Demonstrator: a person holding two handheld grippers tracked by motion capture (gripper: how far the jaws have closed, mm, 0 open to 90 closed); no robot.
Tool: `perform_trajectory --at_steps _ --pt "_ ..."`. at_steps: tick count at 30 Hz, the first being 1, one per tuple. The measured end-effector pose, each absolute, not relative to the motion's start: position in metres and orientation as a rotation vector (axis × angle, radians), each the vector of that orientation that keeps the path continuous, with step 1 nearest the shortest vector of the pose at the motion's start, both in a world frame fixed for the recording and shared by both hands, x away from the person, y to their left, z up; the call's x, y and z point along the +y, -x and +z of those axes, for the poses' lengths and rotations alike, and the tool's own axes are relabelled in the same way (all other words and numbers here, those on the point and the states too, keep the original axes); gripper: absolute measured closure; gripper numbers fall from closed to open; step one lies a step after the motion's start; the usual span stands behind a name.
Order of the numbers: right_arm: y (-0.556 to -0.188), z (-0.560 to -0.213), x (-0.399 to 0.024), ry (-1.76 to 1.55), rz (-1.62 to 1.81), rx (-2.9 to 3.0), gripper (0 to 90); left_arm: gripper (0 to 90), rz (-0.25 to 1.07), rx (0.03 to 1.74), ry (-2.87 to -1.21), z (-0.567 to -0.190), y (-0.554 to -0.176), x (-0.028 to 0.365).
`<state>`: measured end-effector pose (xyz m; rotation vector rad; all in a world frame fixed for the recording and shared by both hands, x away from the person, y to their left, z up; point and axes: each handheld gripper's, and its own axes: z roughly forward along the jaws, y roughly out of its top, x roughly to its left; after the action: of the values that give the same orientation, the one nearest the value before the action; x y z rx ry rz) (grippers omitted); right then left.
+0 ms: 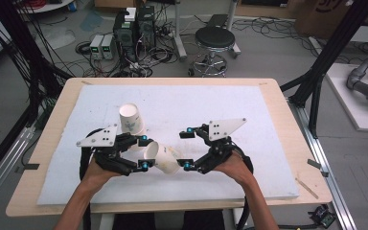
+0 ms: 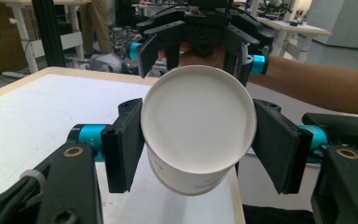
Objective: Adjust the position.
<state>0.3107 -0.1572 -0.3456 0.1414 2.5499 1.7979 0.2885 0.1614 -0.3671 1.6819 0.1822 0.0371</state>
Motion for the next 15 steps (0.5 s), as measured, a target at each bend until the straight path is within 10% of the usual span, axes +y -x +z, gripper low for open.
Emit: perform_trajectory --at_steps 15 --pt "-0.312 -0.354 -0.134 -0.021 1.831 2.631 15.5 36.7 0.026 0.135 -1.655 -0.351 -0.285 0.154"
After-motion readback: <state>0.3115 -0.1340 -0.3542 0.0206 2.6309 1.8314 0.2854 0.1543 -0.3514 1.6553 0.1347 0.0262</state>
